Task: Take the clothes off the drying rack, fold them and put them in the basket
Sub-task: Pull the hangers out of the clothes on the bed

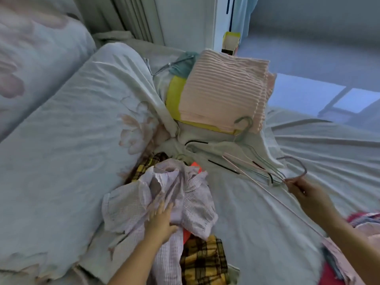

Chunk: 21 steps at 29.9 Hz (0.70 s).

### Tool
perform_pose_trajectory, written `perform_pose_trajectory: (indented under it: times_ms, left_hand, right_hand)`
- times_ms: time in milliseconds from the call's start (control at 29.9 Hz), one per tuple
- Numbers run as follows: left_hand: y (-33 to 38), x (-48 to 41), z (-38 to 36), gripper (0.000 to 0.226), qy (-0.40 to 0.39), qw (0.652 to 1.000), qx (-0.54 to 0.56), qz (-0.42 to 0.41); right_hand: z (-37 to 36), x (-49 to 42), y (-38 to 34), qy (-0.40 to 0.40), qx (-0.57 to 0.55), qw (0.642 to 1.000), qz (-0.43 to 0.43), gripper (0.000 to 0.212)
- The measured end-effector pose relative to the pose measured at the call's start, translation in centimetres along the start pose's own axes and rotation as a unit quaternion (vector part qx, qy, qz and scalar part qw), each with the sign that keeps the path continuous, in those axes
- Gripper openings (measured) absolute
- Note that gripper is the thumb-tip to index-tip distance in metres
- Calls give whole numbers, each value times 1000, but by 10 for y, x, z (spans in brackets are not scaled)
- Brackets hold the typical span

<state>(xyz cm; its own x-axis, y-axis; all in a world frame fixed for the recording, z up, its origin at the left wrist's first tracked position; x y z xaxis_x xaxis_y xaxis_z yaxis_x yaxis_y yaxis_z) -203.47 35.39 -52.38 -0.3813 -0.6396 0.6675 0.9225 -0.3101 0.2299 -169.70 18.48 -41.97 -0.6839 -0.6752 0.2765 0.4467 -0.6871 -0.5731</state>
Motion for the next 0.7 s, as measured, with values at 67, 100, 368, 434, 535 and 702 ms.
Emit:
perform_pose_trajectory:
  times_ms: [67,100,368,434,535,702]
  left_hand:
    - [-8,-16,-17,88,-34,999,6,16]
    - [-12,-26,-20,90,-42,999,3,21]
    - [-42,-105,-48,97,-117,992,24,34]
    - [-50,-117,-57,97,-127,991,32,19]
    - [-53,-129,-63,97,-132,990,42,9]
    - [-51,-132,-60,98,-137,988,65,6]
  right_hand:
    - [-17,-28,-5,-10,16,1000,8,18]
    - [-27,-42,-9,-14,19,1000,12,18]
    - [-124,-152,-40,-91,12,995,27,23]
    - [-146,-179,-45,-100,19,995,15,26]
    - [-168,-208,-46,-49,90,994,-47,37]
    - [-180,-182,-25,-14,180,982,-59,70]
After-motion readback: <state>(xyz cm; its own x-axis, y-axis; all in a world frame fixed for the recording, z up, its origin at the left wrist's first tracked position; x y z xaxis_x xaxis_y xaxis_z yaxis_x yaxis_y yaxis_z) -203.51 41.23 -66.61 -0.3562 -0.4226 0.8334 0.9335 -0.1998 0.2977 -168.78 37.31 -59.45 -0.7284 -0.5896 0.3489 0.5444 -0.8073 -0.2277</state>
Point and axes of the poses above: each hand's wrist, its own x-axis away from the middle knuckle, its own z-axis out of the back of the hand, y = z × x, the point moved 3 cm from there along -x, towards the middle knuckle, and after that the axes turned 1 degree about -z, right-handed, at the moved point
